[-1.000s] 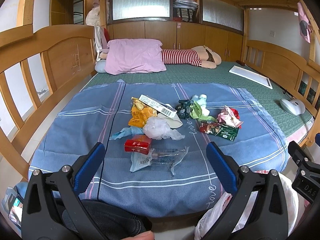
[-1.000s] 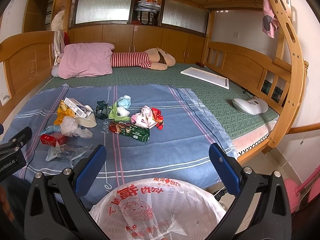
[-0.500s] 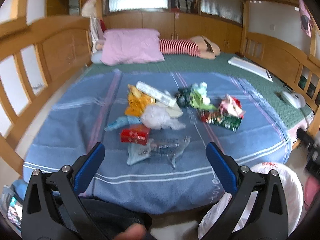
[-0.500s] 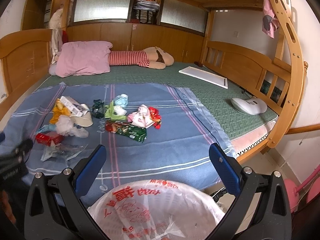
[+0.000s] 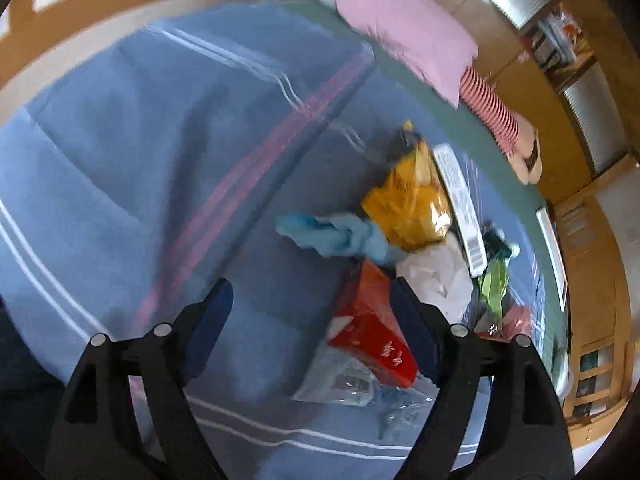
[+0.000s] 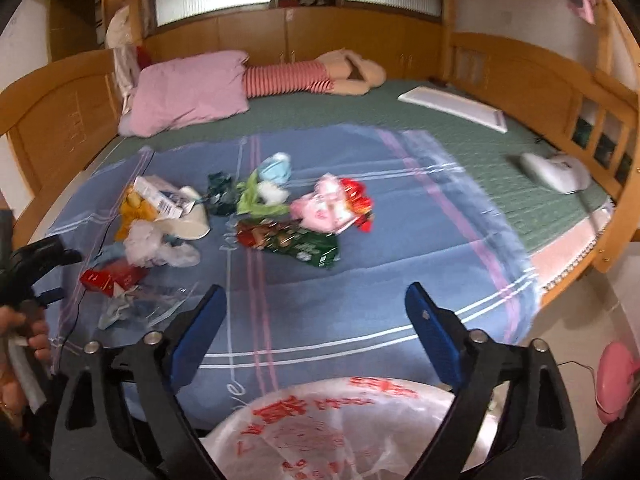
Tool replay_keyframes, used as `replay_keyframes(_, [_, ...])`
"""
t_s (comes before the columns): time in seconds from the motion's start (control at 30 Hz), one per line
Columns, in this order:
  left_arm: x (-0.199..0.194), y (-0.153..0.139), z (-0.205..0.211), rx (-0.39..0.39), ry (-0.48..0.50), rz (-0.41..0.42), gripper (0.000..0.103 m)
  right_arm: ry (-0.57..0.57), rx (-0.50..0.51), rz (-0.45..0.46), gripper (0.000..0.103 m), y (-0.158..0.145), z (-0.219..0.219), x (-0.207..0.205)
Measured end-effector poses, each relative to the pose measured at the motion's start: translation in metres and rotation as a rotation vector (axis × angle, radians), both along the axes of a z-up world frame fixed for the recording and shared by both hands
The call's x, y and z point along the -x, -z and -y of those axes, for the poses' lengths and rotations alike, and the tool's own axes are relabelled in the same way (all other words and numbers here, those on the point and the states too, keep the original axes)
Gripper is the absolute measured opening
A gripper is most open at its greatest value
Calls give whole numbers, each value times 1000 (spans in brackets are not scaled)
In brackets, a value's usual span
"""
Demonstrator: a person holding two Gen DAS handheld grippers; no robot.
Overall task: Collect trash
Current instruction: 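Grasp the red cigarette box with the left tool while the right tool grasps the clear wrapper, then carry both items to the white trash bag and open both tools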
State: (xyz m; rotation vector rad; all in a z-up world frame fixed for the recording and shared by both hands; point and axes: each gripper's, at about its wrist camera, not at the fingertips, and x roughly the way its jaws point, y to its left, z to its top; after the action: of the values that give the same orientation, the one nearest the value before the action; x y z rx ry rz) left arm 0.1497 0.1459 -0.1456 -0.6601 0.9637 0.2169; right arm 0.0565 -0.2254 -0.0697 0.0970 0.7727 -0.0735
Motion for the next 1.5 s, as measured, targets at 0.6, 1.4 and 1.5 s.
replay_keyframes(0.6, [25,-10,5,4,19,202,38,-128,-109,-148,85,44,-55,-32])
replay_keyframes(1.4, [46,-42,7,-284,-46,288,38,-101,-327,-222,10,67,-87,-73])
replay_keyframes(1.5, [45,-46,23,-276,53,329,38,-92,-315,-158,10,43,-52,-57])
